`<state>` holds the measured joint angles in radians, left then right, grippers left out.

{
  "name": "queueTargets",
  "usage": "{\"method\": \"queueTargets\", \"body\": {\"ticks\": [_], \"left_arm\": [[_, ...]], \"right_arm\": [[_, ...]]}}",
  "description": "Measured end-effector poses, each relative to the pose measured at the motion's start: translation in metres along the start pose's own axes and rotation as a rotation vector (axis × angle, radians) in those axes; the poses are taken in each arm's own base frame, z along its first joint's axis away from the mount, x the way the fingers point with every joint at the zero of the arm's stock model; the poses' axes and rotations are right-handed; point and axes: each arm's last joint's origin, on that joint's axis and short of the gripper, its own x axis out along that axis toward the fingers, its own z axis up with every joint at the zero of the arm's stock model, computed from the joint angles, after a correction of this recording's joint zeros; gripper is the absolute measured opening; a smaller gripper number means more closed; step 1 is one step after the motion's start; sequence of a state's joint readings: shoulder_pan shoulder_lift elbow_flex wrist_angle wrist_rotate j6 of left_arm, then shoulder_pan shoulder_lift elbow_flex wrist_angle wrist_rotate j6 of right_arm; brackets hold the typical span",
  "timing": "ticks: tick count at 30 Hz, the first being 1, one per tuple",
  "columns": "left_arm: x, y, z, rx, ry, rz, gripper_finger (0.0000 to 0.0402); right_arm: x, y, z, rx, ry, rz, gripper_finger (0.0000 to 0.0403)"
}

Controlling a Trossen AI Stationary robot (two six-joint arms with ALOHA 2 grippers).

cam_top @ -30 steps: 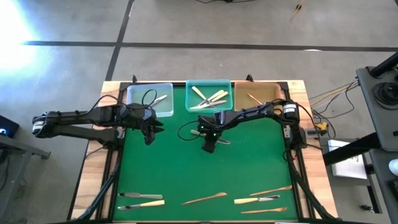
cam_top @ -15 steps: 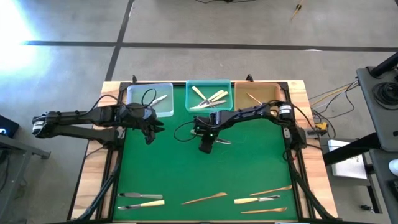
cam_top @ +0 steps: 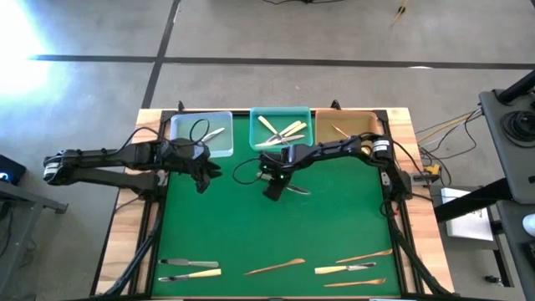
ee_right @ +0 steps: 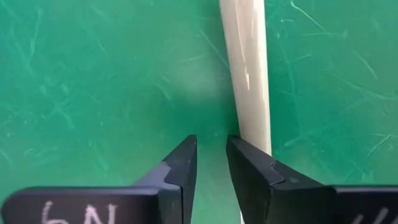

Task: Sort silverware by color (type)
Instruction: Put the top silver knife into the transparent bin

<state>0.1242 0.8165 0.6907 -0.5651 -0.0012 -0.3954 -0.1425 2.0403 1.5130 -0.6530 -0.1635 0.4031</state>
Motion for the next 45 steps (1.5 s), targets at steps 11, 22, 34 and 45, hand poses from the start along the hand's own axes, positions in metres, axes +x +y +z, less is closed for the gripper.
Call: {"method": "queueTargets", "body": {"ticks": [11, 22, 34, 45], "left_arm": [[-0.003, -0.002, 0.004, -0.016, -0.017, -0.019, 0.0112], [-0.002, -0.002, 0.005, -0.011, -0.025, -0.022, 0.0112], [-0.002, -0.003, 0.006, -0.01, -0.038, -0.027, 0.0112], [0.012, 0.002, -0.005, 0.022, 0.02, 0.017, 0.0112]], "right_arm": [[-0.034, 0.005, 0.007, -0.054, -0.048, 0.018, 0.0087], [-0.014, -0.005, -0.003, -0.032, 0.055, -0.03, 0.0094], [0.012, -0.01, -0.005, -0.031, 0.1, -0.076, 0.0085], [0.019, -0.011, -0.007, -0.032, 0.123, -0.076, 0.0021]]}}
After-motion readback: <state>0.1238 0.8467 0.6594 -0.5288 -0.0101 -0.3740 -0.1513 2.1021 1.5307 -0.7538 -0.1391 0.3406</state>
